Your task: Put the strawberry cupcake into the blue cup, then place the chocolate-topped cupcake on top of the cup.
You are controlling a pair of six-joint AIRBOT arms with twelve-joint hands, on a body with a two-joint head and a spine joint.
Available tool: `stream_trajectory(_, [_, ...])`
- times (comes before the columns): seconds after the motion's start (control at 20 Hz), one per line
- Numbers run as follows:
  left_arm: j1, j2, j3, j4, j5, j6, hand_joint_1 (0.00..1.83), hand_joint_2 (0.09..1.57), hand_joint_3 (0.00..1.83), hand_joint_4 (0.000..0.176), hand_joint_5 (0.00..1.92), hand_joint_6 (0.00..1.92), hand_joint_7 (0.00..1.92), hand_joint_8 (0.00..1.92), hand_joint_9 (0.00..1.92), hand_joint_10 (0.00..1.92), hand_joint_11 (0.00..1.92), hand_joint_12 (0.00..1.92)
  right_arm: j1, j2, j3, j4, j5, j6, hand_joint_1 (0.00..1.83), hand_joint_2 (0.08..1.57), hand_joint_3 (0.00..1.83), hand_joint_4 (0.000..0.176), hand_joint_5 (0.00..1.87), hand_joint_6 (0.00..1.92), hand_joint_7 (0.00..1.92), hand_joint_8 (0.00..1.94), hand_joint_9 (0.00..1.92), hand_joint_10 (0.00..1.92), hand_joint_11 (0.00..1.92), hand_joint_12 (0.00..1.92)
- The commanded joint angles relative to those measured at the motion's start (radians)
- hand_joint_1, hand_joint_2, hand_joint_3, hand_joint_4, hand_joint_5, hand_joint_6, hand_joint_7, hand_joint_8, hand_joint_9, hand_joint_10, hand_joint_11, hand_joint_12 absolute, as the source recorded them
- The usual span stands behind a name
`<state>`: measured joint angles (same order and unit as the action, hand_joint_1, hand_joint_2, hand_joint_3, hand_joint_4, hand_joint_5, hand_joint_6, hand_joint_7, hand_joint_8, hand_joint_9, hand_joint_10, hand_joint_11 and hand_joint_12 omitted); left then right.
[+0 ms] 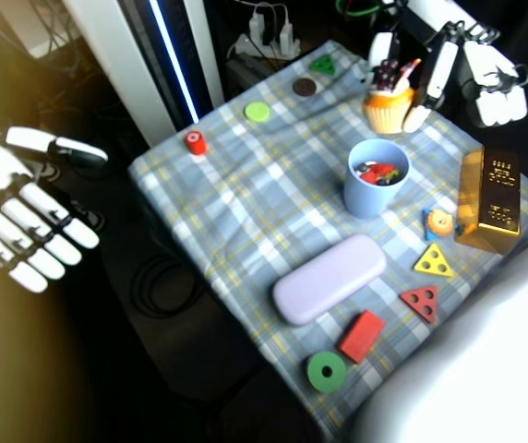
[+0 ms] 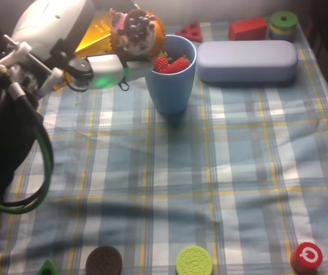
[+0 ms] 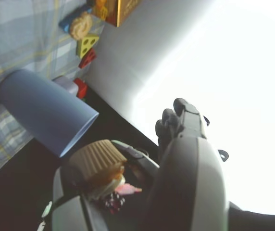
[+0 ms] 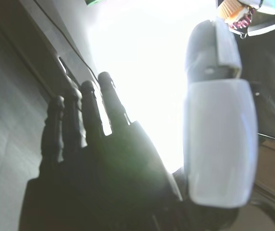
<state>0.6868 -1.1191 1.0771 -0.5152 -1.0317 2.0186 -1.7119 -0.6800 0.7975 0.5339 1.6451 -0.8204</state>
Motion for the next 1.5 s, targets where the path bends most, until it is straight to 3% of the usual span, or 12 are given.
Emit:
stream_trajectory(0.0, [-0.016,-0.008,0.006,0.046,-0.107,-0.003,1.06,1.06,0.0,0.176,1.08,0.81,0.34,0.0,0.3,0.0,0.0,0.67,0.005,0.0,0.005,0.027,0.117,0.009,0.0,0.98,0.01,0.0,0.0,0.0,0.0,0.0,0.0,0.0,0.0,0.0])
stream_trajectory(0.4, [-0.051,-0.066,0.076,0.046,-0.043,-0.003,1.03,1.08,0.0,0.176,1.02,0.91,0.32,0.0,0.32,0.01,0.01,0.57,0.005,-0.007,0.007,0.025,0.117,0.012,0.0,1.01,0.01,0.0,0.0,0.0,0.0,0.0,0.0,0.0,0.08,0.05])
stream_trajectory(0.45, [-0.053,-0.07,0.082,0.046,-0.037,-0.003,1.03,1.09,0.0,0.176,1.01,0.93,0.28,0.0,0.29,0.0,0.01,0.47,0.005,-0.008,0.007,0.025,0.117,0.014,0.0,1.02,0.0,0.0,0.0,0.0,0.0,0.0,0.0,0.0,0.0,0.82])
stream_trajectory(0.5, [-0.054,-0.073,0.086,0.046,-0.032,-0.003,0.97,1.01,0.0,0.115,0.87,0.4,0.27,0.01,0.31,0.0,0.04,0.45,0.005,-0.01,0.008,0.024,0.117,0.016,0.0,1.02,0.0,0.0,0.0,0.0,0.0,0.0,0.0,0.0,0.0,1.03])
stream_trajectory(0.55, [-0.055,-0.076,0.088,0.047,-0.03,-0.003,1.02,1.07,0.0,0.164,0.99,0.8,0.27,0.01,0.29,0.0,0.04,0.45,0.005,-0.011,0.009,0.023,0.117,0.017,0.0,1.03,0.0,0.0,0.0,0.0,0.0,0.0,0.0,0.0,0.0,1.01])
stream_trajectory(0.75, [-0.054,-0.092,0.102,0.049,-0.023,-0.003,0.98,1.13,0.0,0.176,0.92,1.06,0.24,0.0,0.25,0.0,0.0,0.45,0.005,-0.013,0.01,0.02,0.117,0.018,0.03,1.0,0.0,0.0,0.0,0.0,0.0,0.0,0.0,0.0,0.0,1.01])
stream_trajectory(0.8, [-0.054,-0.1,0.107,0.049,-0.02,-0.003,0.89,1.01,0.0,0.153,0.83,0.42,0.24,0.01,0.25,0.01,0.0,0.47,0.005,-0.013,0.01,0.02,0.117,0.019,0.04,0.98,0.0,0.0,0.0,0.0,0.0,0.0,0.0,0.0,0.0,1.14])
stream_trajectory(0.9, [-0.054,-0.104,0.11,0.049,-0.017,-0.003,0.9,0.95,0.0,0.164,0.92,0.05,0.25,0.0,0.26,0.0,0.0,0.5,0.005,-0.014,0.01,0.02,0.117,0.02,0.05,0.98,0.0,0.0,0.0,0.0,0.0,0.0,0.0,0.0,0.0,1.21])
stream_trajectory(1.05, [-0.055,-0.108,0.114,0.046,-0.012,-0.003,0.92,0.93,0.0,0.174,0.93,0.0,0.26,0.0,0.27,0.0,0.0,0.49,0.005,-0.015,0.01,0.018,0.117,0.02,0.04,1.0,0.0,0.0,0.0,0.0,0.0,0.0,0.0,0.0,0.0,1.14])
stream_trajectory(1.15, [-0.054,-0.108,0.114,0.046,-0.008,-0.003,0.94,0.9,0.0,0.129,0.89,0.0,0.27,0.0,0.31,0.0,0.0,0.56,0.005,-0.017,0.01,0.018,0.117,0.021,0.05,1.01,0.0,0.0,0.0,0.0,0.0,0.0,0.06,0.01,0.02,1.28])
stream_trajectory(1.3, [-0.057,-0.106,0.113,0.047,-0.007,-0.003,0.84,0.92,0.0,0.108,0.81,0.0,0.24,0.0,0.26,0.0,0.0,0.55,0.005,-0.02,0.01,0.018,0.117,0.022,0.04,0.98,0.0,0.0,0.0,0.0,0.0,0.0,0.0,0.0,0.0,0.82])
stream_trajectory(1.45, [-0.06,-0.103,0.112,0.048,-0.007,-0.003,0.8,0.9,0.0,0.129,0.8,0.0,0.22,0.0,0.27,0.0,0.0,0.58,0.005,-0.021,0.01,0.018,0.117,0.022,0.04,1.01,0.0,0.0,0.0,0.0,0.0,0.0,0.02,0.02,0.0,0.98])
